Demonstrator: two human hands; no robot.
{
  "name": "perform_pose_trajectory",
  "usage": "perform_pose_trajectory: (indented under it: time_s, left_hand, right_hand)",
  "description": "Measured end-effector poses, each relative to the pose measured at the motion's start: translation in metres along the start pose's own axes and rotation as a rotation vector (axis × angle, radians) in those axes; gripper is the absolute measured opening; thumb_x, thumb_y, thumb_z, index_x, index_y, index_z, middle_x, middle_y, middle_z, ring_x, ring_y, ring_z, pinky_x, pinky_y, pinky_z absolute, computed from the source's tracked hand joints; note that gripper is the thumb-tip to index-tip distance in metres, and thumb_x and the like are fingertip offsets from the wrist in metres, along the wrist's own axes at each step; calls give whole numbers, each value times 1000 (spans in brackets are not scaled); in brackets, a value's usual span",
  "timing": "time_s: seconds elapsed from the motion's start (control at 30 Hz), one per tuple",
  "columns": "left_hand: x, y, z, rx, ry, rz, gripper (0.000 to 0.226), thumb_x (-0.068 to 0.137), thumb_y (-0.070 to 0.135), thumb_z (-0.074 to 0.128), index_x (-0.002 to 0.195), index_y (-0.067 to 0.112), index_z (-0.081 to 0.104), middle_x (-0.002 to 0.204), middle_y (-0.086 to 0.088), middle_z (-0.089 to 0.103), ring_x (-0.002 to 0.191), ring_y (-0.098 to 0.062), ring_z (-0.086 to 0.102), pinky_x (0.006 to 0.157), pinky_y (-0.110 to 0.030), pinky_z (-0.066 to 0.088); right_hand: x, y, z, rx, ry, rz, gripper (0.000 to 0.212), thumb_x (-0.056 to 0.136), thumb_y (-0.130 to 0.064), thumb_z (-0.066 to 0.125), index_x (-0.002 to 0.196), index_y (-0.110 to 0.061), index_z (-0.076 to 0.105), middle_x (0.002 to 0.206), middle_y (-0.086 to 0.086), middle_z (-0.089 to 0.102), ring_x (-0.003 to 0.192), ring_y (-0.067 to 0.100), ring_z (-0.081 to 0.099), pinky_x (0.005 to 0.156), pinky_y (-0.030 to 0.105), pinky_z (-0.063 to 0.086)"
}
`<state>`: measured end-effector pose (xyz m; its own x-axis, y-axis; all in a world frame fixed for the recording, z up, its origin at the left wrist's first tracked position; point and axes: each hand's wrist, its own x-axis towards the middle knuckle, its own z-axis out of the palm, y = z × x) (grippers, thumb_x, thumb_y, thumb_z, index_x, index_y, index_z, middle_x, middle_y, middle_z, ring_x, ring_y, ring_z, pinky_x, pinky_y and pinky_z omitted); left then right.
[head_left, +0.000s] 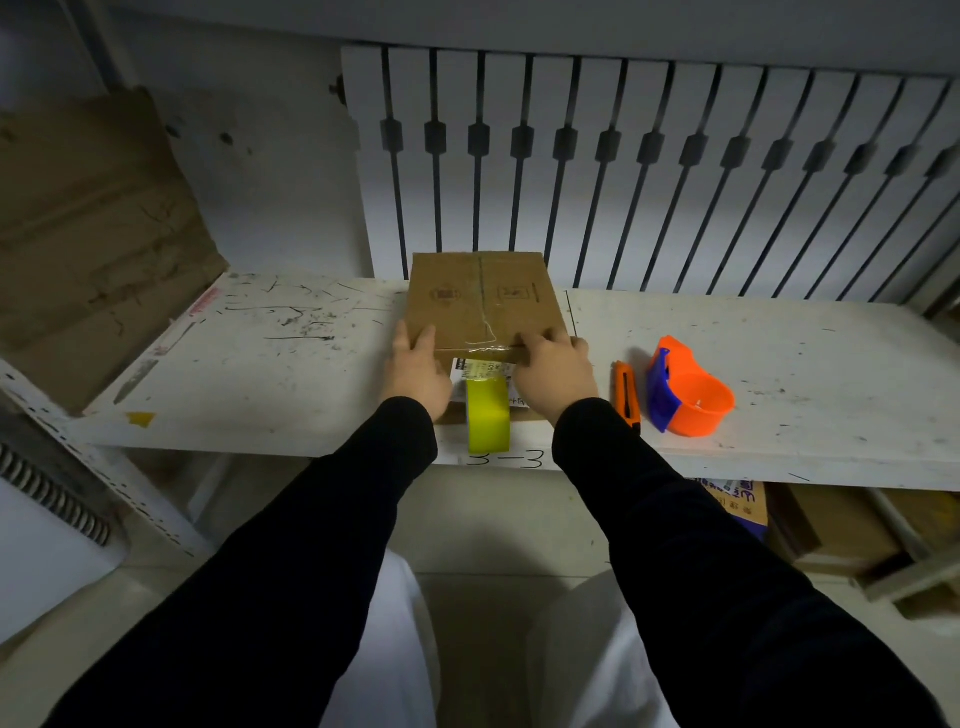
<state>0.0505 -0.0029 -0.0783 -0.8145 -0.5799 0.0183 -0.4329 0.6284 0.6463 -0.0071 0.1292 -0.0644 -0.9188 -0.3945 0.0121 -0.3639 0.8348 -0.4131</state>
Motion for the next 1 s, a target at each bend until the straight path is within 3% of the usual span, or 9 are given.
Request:
perform_pose_trajectory:
  time_s: [0.13, 0.23, 0.33, 0.4, 0.5, 0.57, 0.7, 0.87, 1.0]
  left_hand:
    - [-2, 0, -5, 17, 95, -17, 48, 96, 8, 38, 143, 12, 31, 146, -16, 36, 127, -32, 47, 104, -37, 41]
    - [-3, 1, -7, 65, 141, -31, 41, 95, 14, 39, 136, 12, 38, 133, -17, 48, 117, -33, 52, 97, -39, 45]
    - [-3, 1, -5, 266, 216, -37, 44, 96, 29, 37, 136, 12, 39, 143, -14, 42, 127, -32, 41, 102, -42, 37]
    - [-1, 4, -3, 334, 237, 46, 49, 96, 38, 34, 141, 17, 34, 153, -11, 29, 138, -32, 26, 110, -45, 26]
    - [3, 12, 3, 406, 132, 172, 54, 98, 47, 22, 147, 24, 25, 159, -7, 13, 147, -30, 4, 118, -48, 6]
    - [7, 13, 5, 499, 86, 175, 60, 95, 55, 15, 148, 27, 19, 160, -8, 6, 148, -31, -4, 118, -49, -1]
    - [13, 7, 7, 585, 57, 166, 63, 92, 62, 16, 148, 32, 19, 160, -9, 9, 148, -32, -1, 118, -51, 1]
    - [18, 0, 6, 454, 4, 184, 61, 91, 60, 28, 146, 32, 26, 158, -7, 21, 146, -30, 11, 115, -47, 20]
    - [17, -1, 7, 405, -7, 170, 62, 91, 59, 32, 146, 32, 27, 158, -5, 18, 146, -29, 8, 115, -48, 21]
  right_hand:
    - [-3, -1, 3, -19, 77, -11, 38, 88, -20, 37, 120, -20, 58, 126, 14, 51, 112, 39, 39, 96, 42, 40]
    - [-5, -1, 5, 0, 76, -23, 38, 88, -20, 37, 118, -22, 59, 123, 13, 52, 109, 38, 41, 92, 40, 38]
    - [-7, 1, 1, -33, 90, -39, 39, 88, -23, 39, 123, -24, 56, 127, 11, 52, 112, 37, 41, 95, 41, 38]
    - [-7, 1, 0, -122, 120, -42, 40, 89, -30, 41, 127, -24, 53, 133, 10, 49, 119, 35, 39, 100, 42, 34]
    - [-2, 0, 8, -164, 110, -113, 52, 92, -46, 40, 140, -26, 37, 155, 8, 26, 143, 33, 17, 116, 45, 16]
    - [4, -1, 14, -161, 71, -146, 58, 94, -52, 33, 146, -28, 25, 159, 6, 14, 147, 30, 3, 119, 45, 4]
    - [14, 3, 23, -183, 55, -127, 63, 93, -56, 27, 148, -25, 19, 158, 6, 18, 147, 30, 8, 119, 44, 7]
    - [20, 5, 24, -245, 124, -145, 63, 91, -58, 32, 144, -24, 30, 152, 7, 33, 141, 32, 25, 113, 45, 21]
    - [21, 6, 29, -254, 163, -142, 61, 91, -57, 32, 143, -24, 33, 151, 7, 35, 141, 31, 26, 112, 44, 22]
